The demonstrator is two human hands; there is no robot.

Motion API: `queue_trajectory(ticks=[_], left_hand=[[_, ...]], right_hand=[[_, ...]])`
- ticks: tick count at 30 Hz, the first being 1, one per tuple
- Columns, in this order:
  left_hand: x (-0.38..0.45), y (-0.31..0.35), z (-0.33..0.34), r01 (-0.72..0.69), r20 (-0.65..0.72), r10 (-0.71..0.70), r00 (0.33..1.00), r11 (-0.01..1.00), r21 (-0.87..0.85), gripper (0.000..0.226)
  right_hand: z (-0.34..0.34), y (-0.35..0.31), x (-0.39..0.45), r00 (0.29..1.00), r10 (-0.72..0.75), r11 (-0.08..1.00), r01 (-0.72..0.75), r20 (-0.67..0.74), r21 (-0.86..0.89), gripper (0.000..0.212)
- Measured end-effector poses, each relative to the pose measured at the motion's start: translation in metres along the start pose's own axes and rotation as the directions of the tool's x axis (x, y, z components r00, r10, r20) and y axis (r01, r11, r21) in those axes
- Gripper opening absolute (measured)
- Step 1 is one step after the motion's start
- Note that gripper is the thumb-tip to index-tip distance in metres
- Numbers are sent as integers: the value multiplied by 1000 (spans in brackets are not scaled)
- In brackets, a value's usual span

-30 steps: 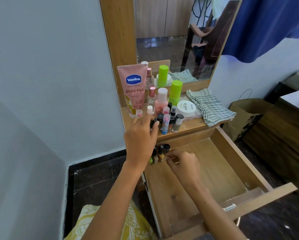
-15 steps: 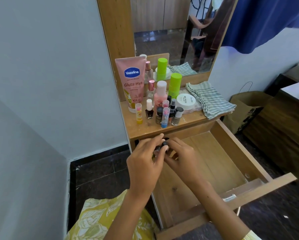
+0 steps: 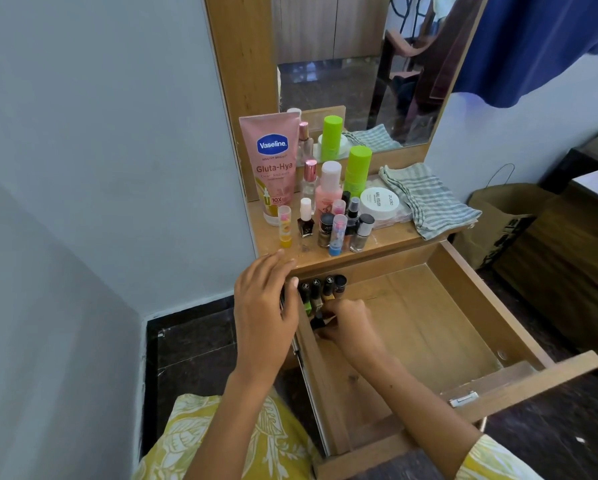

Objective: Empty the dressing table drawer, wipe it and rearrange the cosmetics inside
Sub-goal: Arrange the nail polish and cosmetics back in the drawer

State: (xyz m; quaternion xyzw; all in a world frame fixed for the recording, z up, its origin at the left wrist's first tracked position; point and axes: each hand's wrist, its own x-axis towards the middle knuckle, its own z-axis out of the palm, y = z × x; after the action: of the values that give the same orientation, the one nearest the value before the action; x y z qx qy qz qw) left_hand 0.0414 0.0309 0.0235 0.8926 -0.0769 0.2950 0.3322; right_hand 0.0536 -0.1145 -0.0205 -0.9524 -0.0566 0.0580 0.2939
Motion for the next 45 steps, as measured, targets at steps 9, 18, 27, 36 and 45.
queue_trajectory(ticks=[9, 18, 27, 36, 45], left_hand=[[15, 1, -1, -32, -22, 33, 999, 999, 41, 27], [55, 12, -2, -180, -22, 188, 982, 964, 194, 38], [89, 15, 16, -303, 222, 225, 949, 846, 438, 51], [81, 21, 5, -304, -2, 316, 949, 916, 260, 12], [20, 39, -20, -274, -52, 280, 959, 957, 93, 7]], right_hand=[[8, 5, 0, 999, 19, 987, -12, -43, 158, 23], [-5, 14, -6, 994, -6, 990, 21, -111, 136, 13], [-15, 7, -8, 982, -50, 984, 80, -183, 158, 8], [-18, 3, -10, 955, -88, 980, 133, -284, 145, 7], [-32, -10, -17, 825, -269, 885, 416, -497, 212, 35]])
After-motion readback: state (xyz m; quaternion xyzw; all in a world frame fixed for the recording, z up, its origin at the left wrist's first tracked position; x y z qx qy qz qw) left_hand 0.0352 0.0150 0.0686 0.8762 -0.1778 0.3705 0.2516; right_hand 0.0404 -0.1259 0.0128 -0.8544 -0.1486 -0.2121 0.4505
